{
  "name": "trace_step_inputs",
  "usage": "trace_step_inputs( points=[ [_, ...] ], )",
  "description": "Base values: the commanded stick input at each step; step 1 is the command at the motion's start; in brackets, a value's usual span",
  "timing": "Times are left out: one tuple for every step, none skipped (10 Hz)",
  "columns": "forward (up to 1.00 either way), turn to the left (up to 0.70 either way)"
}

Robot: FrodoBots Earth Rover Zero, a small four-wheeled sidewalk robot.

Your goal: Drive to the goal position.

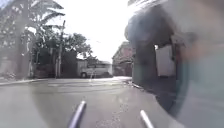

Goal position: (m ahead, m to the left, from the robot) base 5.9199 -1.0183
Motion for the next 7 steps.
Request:
trace_step_inputs(
  points=[
    [0.85,0.00],
    [0.85,0.00],
    [0.85,0.00],
    [0.85,0.00],
    [0.85,0.00],
    [0.85,0.00],
    [0.85,0.00]
  ],
)
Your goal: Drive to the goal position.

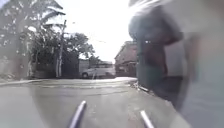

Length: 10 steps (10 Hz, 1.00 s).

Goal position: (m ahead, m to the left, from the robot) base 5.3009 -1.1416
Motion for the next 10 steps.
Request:
trace_step_inputs(
  points=[
    [0.85,0.00],
    [0.85,0.00],
    [0.85,0.00],
    [0.85,0.00],
    [0.85,0.00],
    [0.85,0.00],
    [0.85,0.00],
    [0.85,0.00],
    [0.85,0.00],
    [0.85,0.00]
  ],
)
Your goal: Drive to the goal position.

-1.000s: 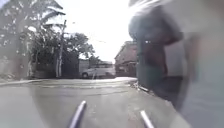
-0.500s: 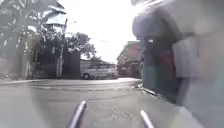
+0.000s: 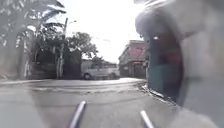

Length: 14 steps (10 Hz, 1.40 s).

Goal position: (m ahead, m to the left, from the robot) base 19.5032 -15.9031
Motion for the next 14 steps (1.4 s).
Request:
trace_step_inputs(
  points=[
    [0.85,0.00],
    [0.85,0.00],
    [0.85,0.00],
    [0.85,0.00],
    [0.85,0.00],
    [0.85,0.00],
    [0.85,0.00],
    [0.85,0.00],
    [0.85,0.00],
    [0.85,0.00],
    [0.72,0.00],
    [0.70,0.00],
    [0.70,0.00],
    [0.70,0.00]
  ],
)
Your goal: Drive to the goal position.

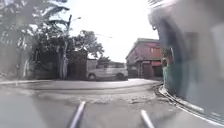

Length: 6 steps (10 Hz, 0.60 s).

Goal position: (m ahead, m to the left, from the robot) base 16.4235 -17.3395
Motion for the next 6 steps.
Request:
trace_step_inputs(
  points=[
    [0.70,0.00],
    [0.70,0.00],
    [0.70,0.00],
    [0.70,0.00],
    [0.63,0.00],
    [0.50,0.00]
  ],
)
